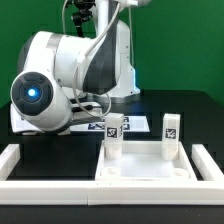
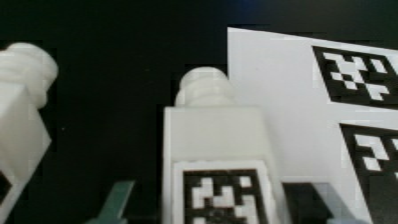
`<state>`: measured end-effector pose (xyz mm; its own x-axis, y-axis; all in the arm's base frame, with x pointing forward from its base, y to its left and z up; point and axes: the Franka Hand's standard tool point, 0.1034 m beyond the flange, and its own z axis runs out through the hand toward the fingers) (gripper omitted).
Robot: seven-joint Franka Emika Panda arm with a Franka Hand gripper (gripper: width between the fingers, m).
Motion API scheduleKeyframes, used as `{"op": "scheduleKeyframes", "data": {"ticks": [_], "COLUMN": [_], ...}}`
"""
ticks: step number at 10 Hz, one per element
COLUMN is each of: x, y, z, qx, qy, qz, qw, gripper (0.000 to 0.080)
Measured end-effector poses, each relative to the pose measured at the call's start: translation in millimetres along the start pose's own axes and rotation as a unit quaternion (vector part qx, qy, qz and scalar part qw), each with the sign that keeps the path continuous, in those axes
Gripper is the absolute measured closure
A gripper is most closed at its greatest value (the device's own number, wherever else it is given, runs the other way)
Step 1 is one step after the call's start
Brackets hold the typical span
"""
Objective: Assemble square table
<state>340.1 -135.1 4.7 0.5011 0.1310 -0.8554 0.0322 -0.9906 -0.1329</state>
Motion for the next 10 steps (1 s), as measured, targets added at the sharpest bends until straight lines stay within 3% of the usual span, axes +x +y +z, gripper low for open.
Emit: {"op": "scheduleKeyframes", "data": {"ticks": [4, 8, 10], "x": [-0.1, -62.3, -53.5], "y": [-1.0, -7.3, -5.2], "z": [-2.0, -69.9, -73.3], "qx": [-0.001, 0.012, 0.009], "qy": [0.001, 0.015, 0.081], "qz": [-0.003, -0.047, -0.047], "qw": [1.000, 0.999, 0.996], "gripper": [0.0515, 0.0514, 0.0514]}}
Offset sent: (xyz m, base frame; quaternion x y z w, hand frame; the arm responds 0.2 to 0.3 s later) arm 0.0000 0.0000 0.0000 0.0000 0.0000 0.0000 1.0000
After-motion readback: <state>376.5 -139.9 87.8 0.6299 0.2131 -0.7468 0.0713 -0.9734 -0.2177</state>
